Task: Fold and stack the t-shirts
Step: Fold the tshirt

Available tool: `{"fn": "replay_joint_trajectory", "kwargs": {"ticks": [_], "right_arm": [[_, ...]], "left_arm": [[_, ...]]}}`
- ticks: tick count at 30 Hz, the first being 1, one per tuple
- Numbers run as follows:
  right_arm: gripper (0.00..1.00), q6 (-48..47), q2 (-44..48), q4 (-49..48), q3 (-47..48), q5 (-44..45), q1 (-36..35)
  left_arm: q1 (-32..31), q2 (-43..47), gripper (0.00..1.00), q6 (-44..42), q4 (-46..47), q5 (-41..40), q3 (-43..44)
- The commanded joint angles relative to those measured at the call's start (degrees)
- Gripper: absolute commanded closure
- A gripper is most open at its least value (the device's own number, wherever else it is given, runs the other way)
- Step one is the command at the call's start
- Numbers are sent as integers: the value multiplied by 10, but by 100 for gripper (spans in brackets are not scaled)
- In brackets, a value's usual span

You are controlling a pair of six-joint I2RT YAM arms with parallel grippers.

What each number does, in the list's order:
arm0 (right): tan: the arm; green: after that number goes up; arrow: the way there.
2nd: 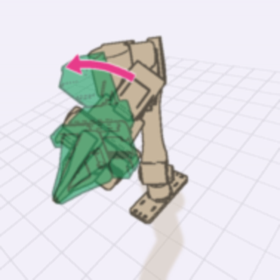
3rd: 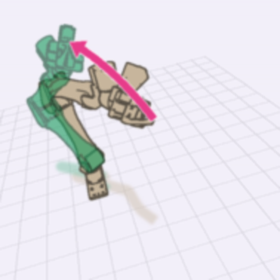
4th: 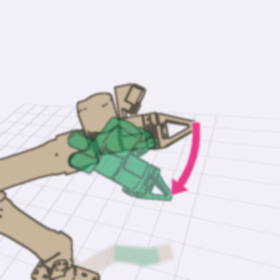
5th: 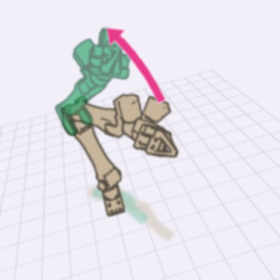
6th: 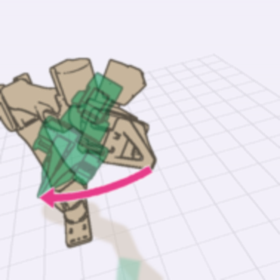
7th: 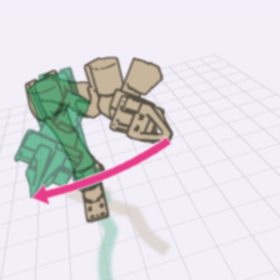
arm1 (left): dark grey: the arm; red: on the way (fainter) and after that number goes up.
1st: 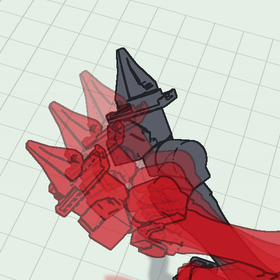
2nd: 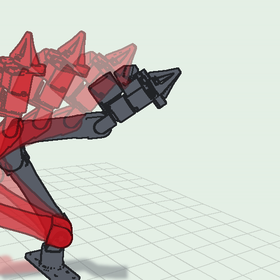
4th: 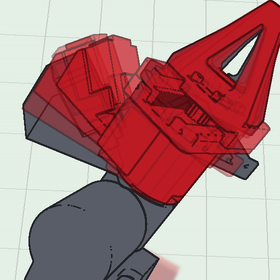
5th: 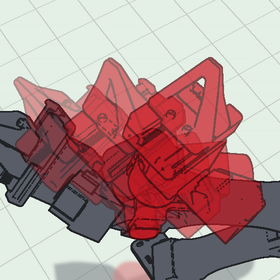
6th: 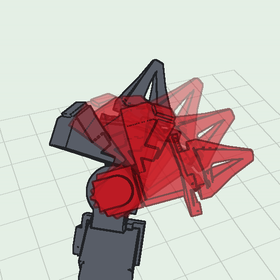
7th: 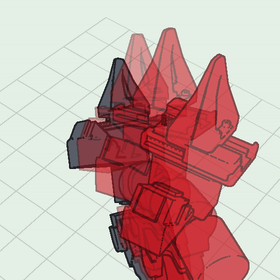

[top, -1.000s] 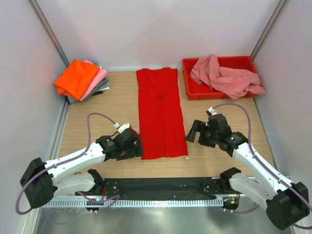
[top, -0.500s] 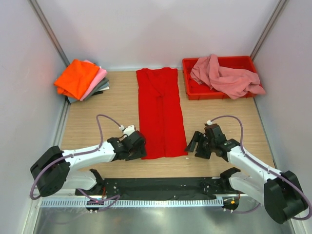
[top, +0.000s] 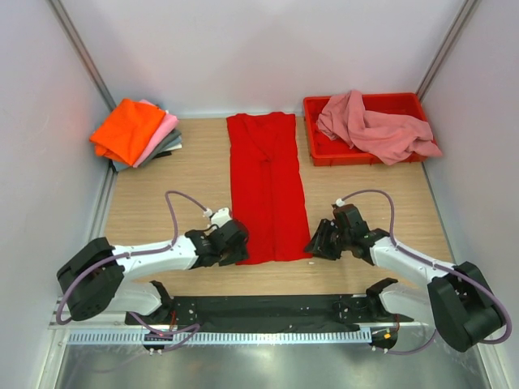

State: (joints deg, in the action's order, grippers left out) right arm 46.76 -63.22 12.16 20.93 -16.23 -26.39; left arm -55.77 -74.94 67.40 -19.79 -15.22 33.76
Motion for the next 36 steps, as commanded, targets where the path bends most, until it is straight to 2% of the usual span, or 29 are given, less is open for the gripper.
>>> {"fn": "replay_joint_trajectory", "kwargs": {"ticks": [1,5,6,7,9,10,11,14,18,23,28,31,36], "right_arm": [[60,-4,-16,-2,-5,11,-9],[64,-1,-16,-4,-5,14,-16],[68,-1,-16,-4,-5,14,-17],[71,1,-18,-3,-5,15,-19],[81,3,-16,-5,-4,16,-24],[84,5,-16,-3,-4,17,-27],[90,6,-15,-2,-4,20,-30],[99,12,0,21,-1,29,-45],[99,34,57,88,8,64,-70],[99,83,171,172,17,93,-116],[98,81,171,212,85,99,-118],[99,48,109,231,161,103,-117],[99,-9,6,263,306,159,-115]], "left_arm": [[-14,-13,52,27,-10,1,-25],[-27,-14,64,40,-10,0,-35],[-31,-14,67,41,-10,-2,-36],[-33,-15,77,43,-11,-4,-37],[-37,-19,85,42,-10,-8,-34],[-37,-20,99,40,-11,-8,-33],[-40,-20,100,39,-13,-8,-31],[-56,-10,100,43,-38,-15,-18],[-93,17,100,75,-96,-30,1],[-153,73,100,116,-178,-43,24],[-158,121,100,98,-271,-55,74],[-134,130,100,49,-332,-69,150],[-17,103,100,-57,-363,-35,248]]}}
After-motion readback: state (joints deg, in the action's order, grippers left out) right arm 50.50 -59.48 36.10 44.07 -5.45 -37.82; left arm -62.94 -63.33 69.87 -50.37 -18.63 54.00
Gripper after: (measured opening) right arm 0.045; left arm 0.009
